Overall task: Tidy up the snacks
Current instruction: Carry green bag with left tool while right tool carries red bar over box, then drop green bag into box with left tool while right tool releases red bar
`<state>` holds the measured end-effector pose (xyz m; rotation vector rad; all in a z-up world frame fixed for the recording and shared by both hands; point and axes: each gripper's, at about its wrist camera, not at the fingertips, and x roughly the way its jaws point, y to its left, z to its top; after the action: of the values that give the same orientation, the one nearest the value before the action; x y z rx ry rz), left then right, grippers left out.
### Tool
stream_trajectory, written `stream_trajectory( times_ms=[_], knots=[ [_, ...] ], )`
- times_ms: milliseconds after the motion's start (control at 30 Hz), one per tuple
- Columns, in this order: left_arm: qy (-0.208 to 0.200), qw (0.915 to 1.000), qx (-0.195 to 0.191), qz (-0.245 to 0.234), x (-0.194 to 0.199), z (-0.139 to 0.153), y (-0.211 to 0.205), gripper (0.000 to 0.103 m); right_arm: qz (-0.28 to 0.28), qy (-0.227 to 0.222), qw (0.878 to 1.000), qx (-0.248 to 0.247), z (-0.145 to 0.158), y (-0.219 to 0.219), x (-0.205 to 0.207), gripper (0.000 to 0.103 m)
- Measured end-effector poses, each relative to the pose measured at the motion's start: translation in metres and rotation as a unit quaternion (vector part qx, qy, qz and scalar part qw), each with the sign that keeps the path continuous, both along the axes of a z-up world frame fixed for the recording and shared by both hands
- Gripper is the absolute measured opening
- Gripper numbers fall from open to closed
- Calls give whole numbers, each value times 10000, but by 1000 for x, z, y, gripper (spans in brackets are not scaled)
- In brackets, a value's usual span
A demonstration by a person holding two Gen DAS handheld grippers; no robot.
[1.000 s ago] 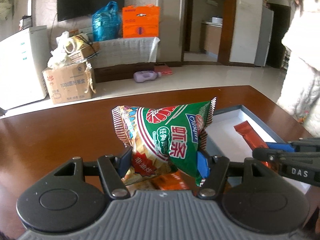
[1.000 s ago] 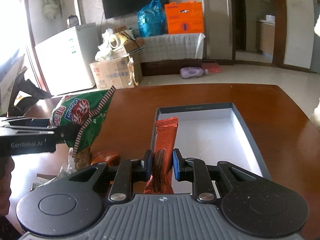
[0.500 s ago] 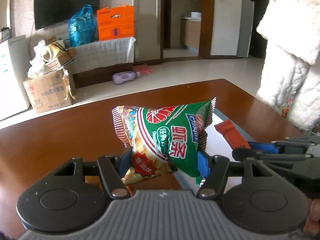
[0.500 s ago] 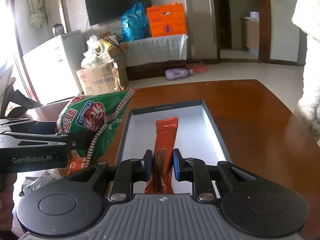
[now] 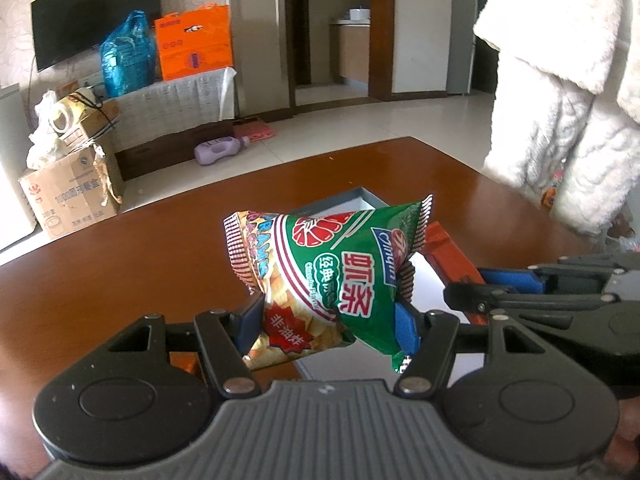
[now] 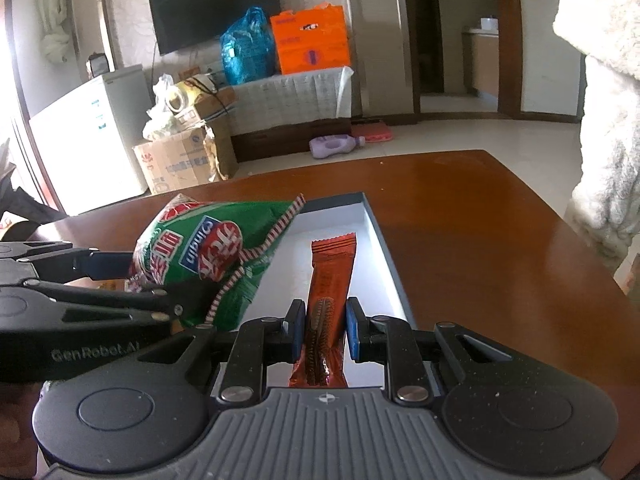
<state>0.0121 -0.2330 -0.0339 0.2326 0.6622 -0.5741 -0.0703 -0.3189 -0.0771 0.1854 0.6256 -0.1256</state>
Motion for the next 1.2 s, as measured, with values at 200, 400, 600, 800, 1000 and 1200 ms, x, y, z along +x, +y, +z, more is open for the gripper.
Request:
stream_trajectory(
  times_ms=[200,400,600,800,1000,1200],
  knots=[
    [76,9998,100,-143,-5,-10,-14,64,-120,156,9998,-16,-7,-8,-2,23],
    [127,9994,237,-234,-6,-20,-25,64,-163,306,9994,-33,-12,-12,-1,23],
    [124,9988,345,-311,-1,-23,-27,65,-115,472,9988,-80,-17,-9,2,23],
    [138,9982,418,-402,5,-22,-28,65,-81,556,9982,-190,-19,-4,5,23],
    [258,9972,462,-537,13,-23,-29,66,-38,616,9978,-226,-20,-6,9,23],
    [314,9958,573,-635,18,-26,-31,70,31,739,9968,-318,-23,-3,14,24]
  ],
)
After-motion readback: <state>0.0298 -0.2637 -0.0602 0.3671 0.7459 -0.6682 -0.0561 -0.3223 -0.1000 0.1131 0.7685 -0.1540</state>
